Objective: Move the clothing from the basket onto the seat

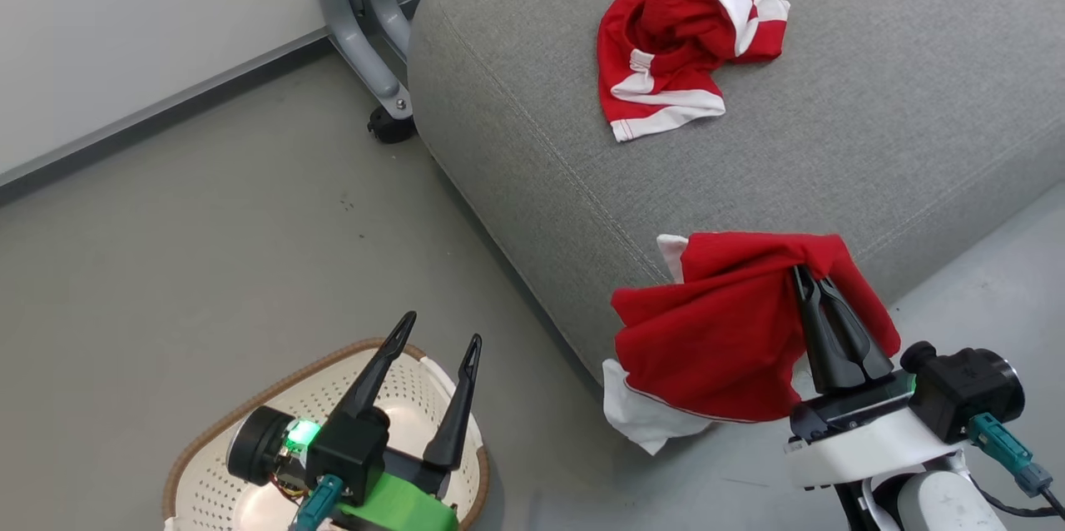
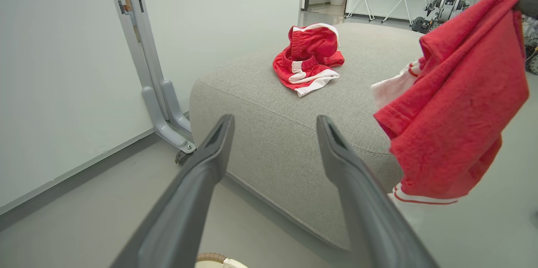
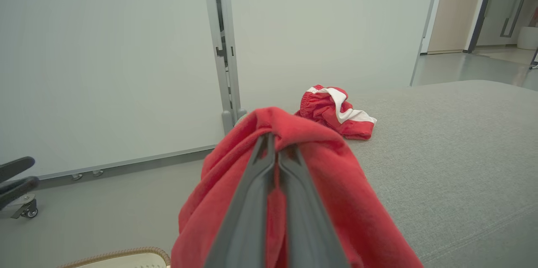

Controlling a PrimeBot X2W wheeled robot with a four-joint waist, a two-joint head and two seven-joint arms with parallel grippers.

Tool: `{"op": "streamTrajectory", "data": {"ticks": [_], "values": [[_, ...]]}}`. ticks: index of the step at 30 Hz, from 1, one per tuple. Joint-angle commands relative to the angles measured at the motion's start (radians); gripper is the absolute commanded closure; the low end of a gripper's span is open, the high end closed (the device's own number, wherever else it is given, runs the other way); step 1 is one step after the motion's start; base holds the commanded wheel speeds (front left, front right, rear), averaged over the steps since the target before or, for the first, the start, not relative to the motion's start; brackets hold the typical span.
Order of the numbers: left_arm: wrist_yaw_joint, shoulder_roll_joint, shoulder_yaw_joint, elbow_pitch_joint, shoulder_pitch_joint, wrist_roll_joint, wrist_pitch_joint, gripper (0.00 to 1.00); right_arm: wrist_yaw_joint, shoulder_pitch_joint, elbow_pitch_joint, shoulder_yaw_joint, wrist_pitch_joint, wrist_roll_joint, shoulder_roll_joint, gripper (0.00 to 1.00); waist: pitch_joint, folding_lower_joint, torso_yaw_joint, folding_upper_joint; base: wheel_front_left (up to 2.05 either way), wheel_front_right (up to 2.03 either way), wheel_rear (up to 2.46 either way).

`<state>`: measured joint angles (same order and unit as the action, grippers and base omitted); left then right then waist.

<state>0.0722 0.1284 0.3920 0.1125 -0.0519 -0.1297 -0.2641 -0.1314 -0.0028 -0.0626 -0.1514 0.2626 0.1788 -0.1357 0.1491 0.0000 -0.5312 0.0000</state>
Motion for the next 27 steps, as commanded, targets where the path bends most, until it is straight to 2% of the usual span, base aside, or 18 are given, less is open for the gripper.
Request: {"op": "streamTrajectory", "data": {"ticks": [1,11,19,23,27], "values": [[0.005,0.001,-0.002,0.004,-0.001,0.008,0.000,0.00,0.001,0.007,-0.001,0.006,0.003,-0.011,0.008,1.00,0.024,0.0000,-0.018,0.0000,0.00,0.00,0.00],[0.023,-0.007,-0.043,0.001,-0.034,0.016,0.000,0.00,0.001,-0.111,0.001,0.115,0.003,-0.046,0.031,1.00,0.096,0.0000,-0.003,0.0000,0.00,0.00,0.00],[0.033,0.004,-0.046,0.013,-0.103,0.041,0.000,0.00,0.001,-0.397,0.023,0.261,0.003,0.007,0.029,1.00,0.227,0.0000,0.068,0.0000,0.00,0.00,0.00],[0.040,0.009,-0.028,0.024,-0.146,0.057,0.000,0.00,0.001,-0.590,0.095,0.306,0.003,0.060,-0.055,1.00,0.309,0.0000,0.108,0.0000,0.00,0.00,0.00],[0.046,0.023,-0.005,0.024,-0.181,0.068,0.000,0.00,0.001,-0.813,0.209,0.325,0.003,0.108,-0.166,1.00,0.395,0.0000,0.151,0.0000,0.00,0.00,0.00]]}}
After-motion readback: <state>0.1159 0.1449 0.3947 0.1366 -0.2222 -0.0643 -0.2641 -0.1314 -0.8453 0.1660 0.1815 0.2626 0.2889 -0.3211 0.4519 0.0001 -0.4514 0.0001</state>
